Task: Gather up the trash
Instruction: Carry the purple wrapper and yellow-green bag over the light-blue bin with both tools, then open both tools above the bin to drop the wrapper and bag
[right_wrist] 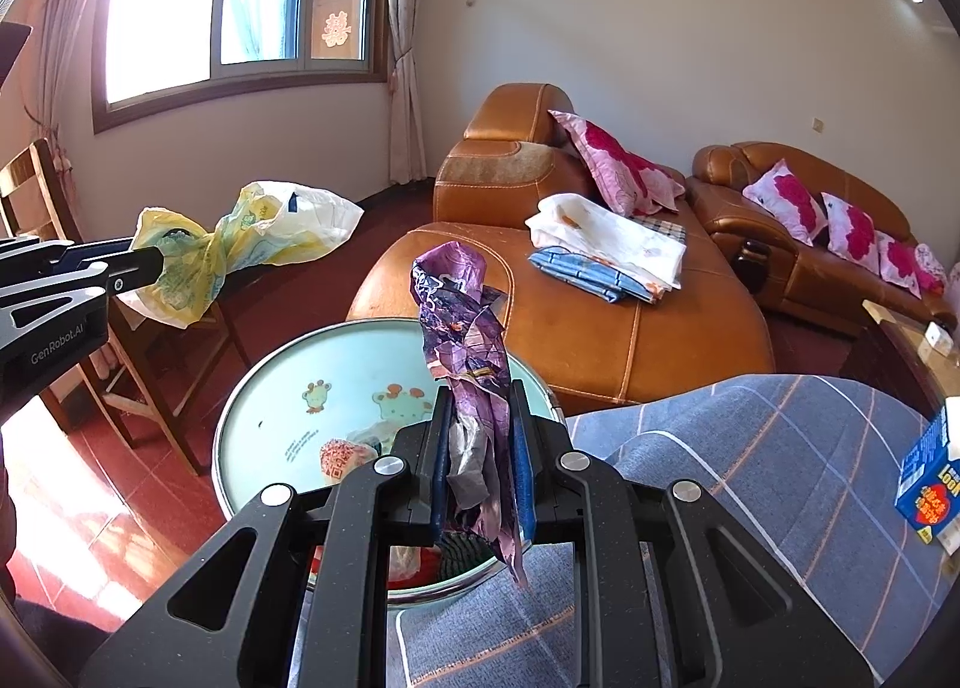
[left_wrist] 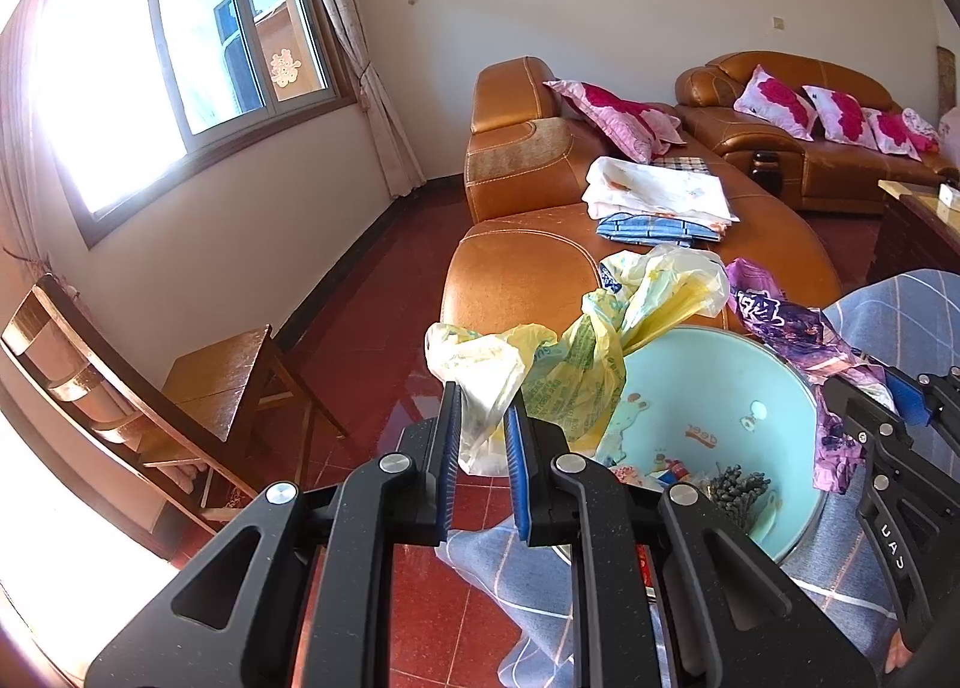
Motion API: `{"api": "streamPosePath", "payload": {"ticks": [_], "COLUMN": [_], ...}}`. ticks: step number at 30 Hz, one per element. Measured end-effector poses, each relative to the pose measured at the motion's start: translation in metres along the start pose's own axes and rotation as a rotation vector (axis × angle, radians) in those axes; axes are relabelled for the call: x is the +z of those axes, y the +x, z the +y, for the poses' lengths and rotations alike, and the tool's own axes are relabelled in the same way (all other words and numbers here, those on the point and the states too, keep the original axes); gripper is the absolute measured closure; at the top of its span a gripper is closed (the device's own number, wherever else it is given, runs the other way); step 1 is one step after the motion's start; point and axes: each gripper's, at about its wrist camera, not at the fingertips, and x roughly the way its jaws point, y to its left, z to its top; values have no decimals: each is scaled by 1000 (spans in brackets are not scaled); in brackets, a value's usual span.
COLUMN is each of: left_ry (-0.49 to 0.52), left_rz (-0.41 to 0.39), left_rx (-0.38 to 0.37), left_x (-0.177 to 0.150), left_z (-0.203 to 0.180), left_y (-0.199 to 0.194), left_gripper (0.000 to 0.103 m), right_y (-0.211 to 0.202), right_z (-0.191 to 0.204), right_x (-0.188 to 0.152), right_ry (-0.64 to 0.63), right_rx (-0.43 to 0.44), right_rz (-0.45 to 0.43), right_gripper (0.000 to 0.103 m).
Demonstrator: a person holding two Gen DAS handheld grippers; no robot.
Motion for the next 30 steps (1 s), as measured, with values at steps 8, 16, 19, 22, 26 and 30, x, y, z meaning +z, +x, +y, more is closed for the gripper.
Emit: {"api": "streamPosePath", "payload": {"ticks": [8, 16, 19, 22, 26, 30], "left_ry": [8, 14, 17, 24, 24, 22], "left_rz": [-11, -18, -15, -11, -7, -6], "left_rx": [6, -8, -19, -30, -40, -49], "left_x": [0, -1, -1, 0, 1, 1], "left_z": [-4, -8, -9, -11, -11, -9], "left_y": [-1, -2, -2, 0, 1, 2], "left_gripper": [88, 88, 88, 87, 87, 87], "right_y": [-3, -3, -3, -3, -3, -2], "right_z": [2, 0, -2, -1, -1, -1], "right_x": [-3, -4, -4, -4, -4, -4], "right_ry": [-3, 13, 20, 20, 19, 18], "right_rx": [-11, -13, -14, -15, -15, -15], "right_rz": [-23, -26, -25, -24, -20, -19], "right_gripper": [85, 85, 85, 84, 84, 84]}}
